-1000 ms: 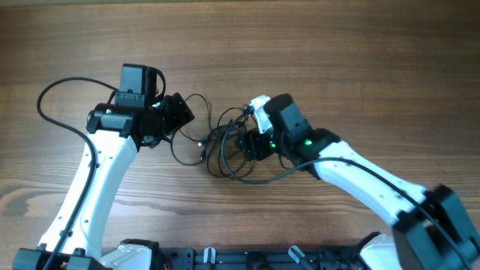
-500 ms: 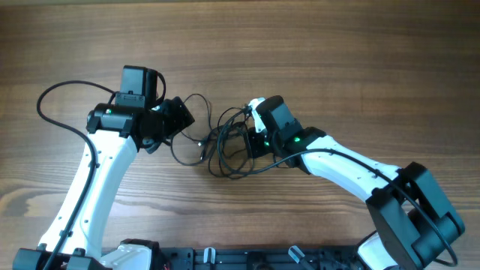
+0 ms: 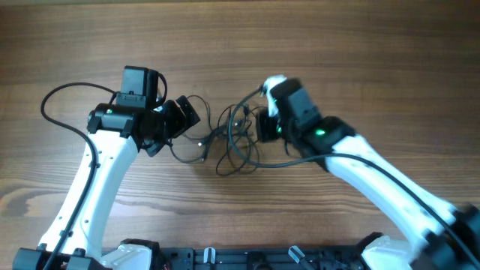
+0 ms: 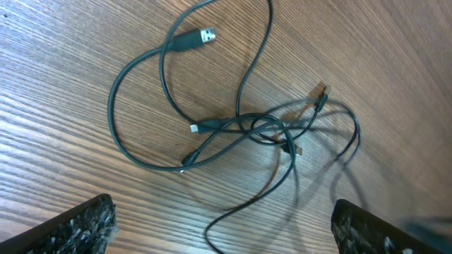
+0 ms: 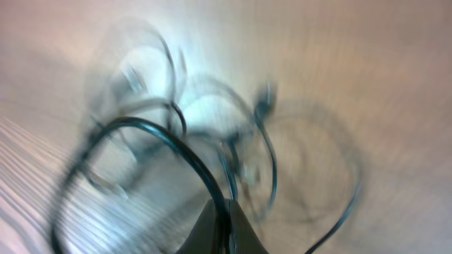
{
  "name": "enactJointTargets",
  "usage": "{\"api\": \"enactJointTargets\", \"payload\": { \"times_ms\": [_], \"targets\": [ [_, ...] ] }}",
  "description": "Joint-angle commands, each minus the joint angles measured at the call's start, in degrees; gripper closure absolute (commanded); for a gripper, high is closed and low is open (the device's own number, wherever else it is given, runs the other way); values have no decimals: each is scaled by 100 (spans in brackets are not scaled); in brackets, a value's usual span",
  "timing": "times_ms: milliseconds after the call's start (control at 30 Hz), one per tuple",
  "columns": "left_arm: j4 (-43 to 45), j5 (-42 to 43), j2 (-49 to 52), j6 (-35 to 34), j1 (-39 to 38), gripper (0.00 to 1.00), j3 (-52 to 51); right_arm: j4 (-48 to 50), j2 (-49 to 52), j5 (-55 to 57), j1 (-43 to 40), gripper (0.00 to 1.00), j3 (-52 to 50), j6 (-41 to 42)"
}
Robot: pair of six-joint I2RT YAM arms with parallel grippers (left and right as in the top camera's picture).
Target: Untangle cables
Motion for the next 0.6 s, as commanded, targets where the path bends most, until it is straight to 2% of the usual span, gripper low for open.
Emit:
{"api": "enactJointTargets", "payload": {
  "times_ms": [0,167,433,567],
  "targets": [
    [15,74,39,11,-166,0,15,299,-953,369,-33,96,531,-85],
    [107,74,39,9,-398,0,15,649,-1576,343,-33,96,540,-70],
    [310,238,39,9,-634,0,15,555,-1467,129,-33,96,535,-63],
    [431,798,39,31,-634,0,15,1003,-1449,407,-35,96,535,704]
  ]
}}
